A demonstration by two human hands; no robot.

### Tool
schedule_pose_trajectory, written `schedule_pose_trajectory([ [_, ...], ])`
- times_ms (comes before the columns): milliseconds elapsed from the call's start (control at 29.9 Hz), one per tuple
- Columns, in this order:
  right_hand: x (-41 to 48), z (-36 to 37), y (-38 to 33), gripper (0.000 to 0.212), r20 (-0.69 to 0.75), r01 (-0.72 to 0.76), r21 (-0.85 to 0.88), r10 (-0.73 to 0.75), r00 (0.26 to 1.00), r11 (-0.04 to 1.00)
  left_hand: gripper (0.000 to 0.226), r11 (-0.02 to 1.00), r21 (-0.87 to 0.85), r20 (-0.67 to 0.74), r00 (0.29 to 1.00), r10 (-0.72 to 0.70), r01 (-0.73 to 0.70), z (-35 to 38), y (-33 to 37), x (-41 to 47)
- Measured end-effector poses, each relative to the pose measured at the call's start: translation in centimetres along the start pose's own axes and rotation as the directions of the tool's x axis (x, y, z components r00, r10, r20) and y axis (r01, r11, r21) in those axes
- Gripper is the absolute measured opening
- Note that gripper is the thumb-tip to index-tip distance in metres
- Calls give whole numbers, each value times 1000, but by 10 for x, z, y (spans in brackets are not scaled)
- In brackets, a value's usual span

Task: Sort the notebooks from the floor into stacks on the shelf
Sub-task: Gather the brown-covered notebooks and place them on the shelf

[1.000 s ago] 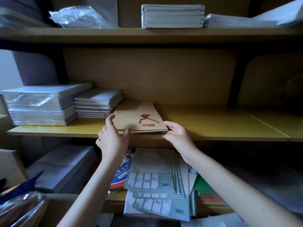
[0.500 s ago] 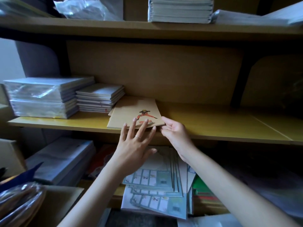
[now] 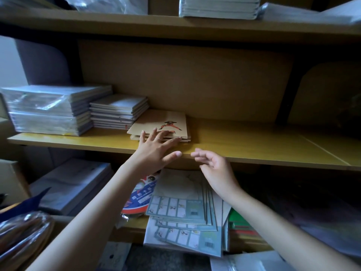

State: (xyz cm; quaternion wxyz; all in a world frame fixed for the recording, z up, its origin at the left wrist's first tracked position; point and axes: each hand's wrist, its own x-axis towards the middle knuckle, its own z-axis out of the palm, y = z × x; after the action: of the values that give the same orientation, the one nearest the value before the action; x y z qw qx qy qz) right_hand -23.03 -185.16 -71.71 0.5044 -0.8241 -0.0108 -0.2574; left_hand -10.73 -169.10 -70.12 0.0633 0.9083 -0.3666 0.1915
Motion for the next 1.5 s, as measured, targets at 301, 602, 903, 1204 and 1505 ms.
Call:
schedule_pose_trajectory([
  [301,-80,-10,28,56,267,34,-224,28,963,974,96,1000,7,-4,1000,-19,19,2,0,2],
  [602,-171,-48,77,50,350,-197,-323,310,884,926,42,972,-190,-348,935,61,-134,70,90,-100],
  [903,-251,-69,129,23,368,-603,-425,738,566,675,73,924,-363,444,851,282,-117,177,158,-238],
  [1204,-262,-56,126,34,364,-681,-424,801,476,597,96,875,-380,678,734,43,300,205,191,-275],
  [1505,-271,-60,129,34,307,-673,-287,731,610,682,12,586,-689,452,885,-113,427,183,174,-260],
])
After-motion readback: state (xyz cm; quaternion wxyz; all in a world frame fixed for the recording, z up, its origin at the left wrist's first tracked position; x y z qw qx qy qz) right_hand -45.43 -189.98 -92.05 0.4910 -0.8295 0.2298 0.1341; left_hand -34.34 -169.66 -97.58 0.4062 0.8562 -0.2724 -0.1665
